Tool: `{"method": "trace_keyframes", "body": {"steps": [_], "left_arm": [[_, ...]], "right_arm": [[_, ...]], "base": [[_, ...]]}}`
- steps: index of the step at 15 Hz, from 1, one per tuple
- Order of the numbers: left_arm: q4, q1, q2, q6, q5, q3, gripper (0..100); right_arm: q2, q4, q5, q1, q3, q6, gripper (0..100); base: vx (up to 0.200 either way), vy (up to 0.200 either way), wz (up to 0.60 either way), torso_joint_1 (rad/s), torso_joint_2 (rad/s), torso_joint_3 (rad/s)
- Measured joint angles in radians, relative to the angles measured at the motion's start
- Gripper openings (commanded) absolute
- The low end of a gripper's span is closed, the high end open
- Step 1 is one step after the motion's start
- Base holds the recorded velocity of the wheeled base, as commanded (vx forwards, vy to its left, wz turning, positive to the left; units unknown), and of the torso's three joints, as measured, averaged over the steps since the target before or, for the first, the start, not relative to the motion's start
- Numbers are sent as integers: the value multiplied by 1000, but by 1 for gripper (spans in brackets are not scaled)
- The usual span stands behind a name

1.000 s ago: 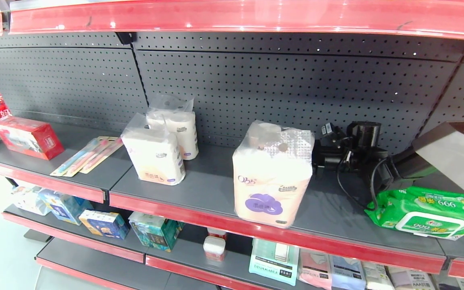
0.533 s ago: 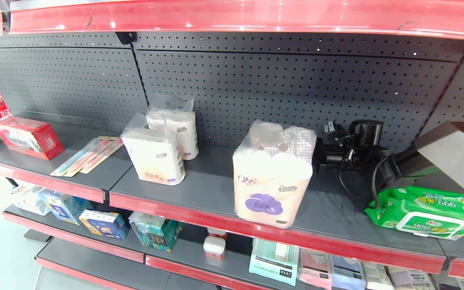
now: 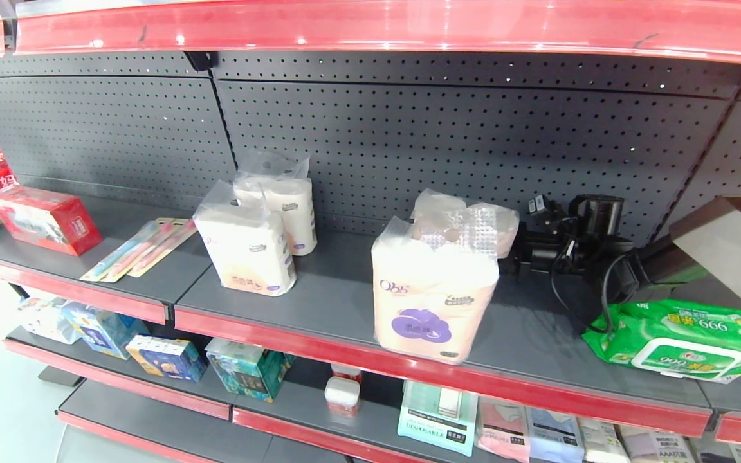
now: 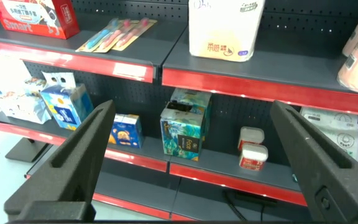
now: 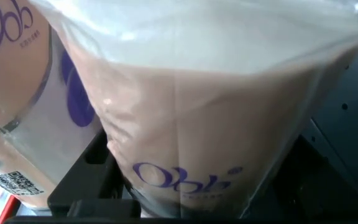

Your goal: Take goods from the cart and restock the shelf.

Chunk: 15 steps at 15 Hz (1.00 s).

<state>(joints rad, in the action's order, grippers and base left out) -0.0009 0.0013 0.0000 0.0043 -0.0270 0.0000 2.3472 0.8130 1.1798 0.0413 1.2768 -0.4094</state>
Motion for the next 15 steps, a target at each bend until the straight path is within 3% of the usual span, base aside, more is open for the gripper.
{"method": "trace_keyframes", "body": {"steps": [8, 15], "left_arm": [[0, 0, 0, 0, 0, 0, 100], [0, 0, 0, 0, 0, 0, 100]], "right_arm": [[6, -1, -3, 47, 26, 18, 0], [5, -10, -47, 16, 27, 71, 0]], "base": [[0, 0, 0, 0, 0, 0], [0, 0, 0, 0, 0, 0]]}}
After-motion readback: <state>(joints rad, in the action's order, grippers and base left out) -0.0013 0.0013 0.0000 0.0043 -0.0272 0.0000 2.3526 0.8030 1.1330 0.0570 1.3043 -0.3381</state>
